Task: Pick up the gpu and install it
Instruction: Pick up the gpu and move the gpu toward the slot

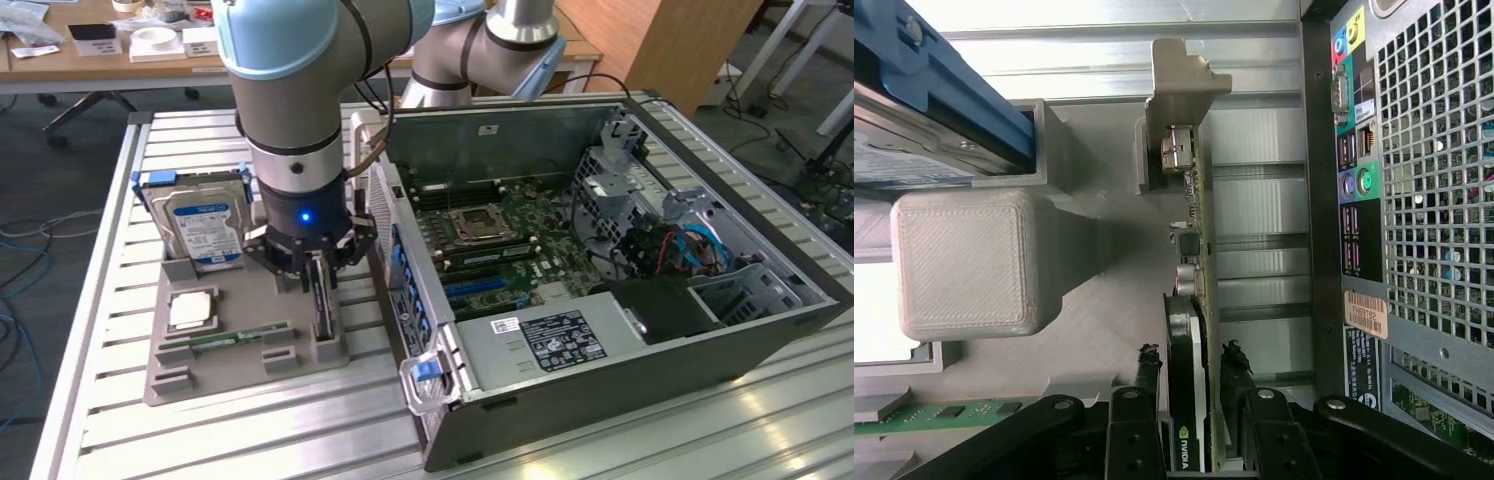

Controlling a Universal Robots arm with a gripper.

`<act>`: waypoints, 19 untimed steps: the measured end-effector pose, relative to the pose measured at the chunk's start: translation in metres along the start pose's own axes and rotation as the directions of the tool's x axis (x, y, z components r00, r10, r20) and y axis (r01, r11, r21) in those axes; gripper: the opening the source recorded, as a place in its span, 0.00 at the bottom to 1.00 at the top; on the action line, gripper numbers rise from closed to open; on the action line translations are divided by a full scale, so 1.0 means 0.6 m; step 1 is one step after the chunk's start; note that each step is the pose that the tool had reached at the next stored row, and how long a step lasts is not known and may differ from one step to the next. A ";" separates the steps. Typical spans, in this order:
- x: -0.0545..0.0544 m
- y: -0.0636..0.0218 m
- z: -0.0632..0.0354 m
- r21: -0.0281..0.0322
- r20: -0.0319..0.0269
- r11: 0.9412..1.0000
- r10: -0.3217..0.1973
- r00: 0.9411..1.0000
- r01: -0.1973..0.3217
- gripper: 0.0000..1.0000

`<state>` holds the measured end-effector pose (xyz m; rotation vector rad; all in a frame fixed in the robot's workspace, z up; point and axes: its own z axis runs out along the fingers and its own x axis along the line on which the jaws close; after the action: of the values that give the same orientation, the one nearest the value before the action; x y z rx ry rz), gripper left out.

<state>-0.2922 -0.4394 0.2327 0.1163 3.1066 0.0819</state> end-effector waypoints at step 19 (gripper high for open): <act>0.000 0.000 0.000 0.000 0.000 1.000 0.000 1.000 0.000 0.27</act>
<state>-0.2922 -0.4394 0.2327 0.1163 3.1067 0.0819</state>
